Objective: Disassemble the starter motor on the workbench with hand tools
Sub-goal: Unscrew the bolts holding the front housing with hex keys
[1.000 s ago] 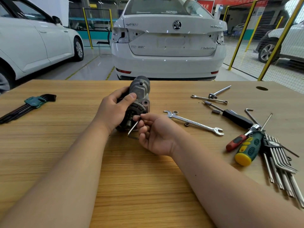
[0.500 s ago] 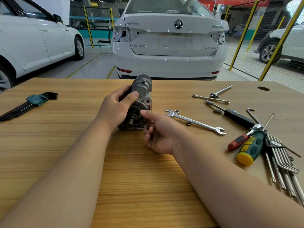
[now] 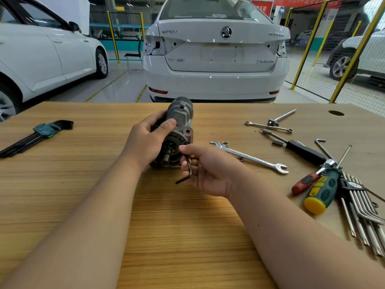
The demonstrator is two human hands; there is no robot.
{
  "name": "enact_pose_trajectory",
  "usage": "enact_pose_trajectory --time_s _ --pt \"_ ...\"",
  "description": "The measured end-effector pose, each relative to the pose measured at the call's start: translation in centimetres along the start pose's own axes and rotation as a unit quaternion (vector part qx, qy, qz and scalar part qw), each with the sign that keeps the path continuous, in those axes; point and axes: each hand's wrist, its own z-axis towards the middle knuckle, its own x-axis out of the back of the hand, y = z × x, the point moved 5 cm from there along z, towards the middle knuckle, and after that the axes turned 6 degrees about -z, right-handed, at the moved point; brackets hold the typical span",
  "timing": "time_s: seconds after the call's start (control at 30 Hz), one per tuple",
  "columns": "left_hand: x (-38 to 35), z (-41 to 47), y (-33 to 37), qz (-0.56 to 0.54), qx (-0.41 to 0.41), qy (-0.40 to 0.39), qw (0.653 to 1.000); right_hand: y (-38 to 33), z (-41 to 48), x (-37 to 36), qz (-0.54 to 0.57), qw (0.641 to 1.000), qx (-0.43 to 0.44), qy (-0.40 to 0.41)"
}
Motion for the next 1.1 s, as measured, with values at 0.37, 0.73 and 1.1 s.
enact_pose_trajectory --time_s 0.37,0.73,1.1 --pt "0.0 -0.3 0.1 0.015 0.013 0.003 1.000 -4.0 -0.3 4.6 -0.314 0.907 0.174 0.220" --pt "-0.3 -1.1 1.7 0.206 -0.053 -0.035 0.977 -3.3 -0.8 2.2 -0.340 0.889 0.244 0.184" --pt "-1.0 -0.9 2.7 0.305 -0.014 -0.051 0.951 -3.0 -0.4 1.9 -0.349 0.890 0.241 0.167"
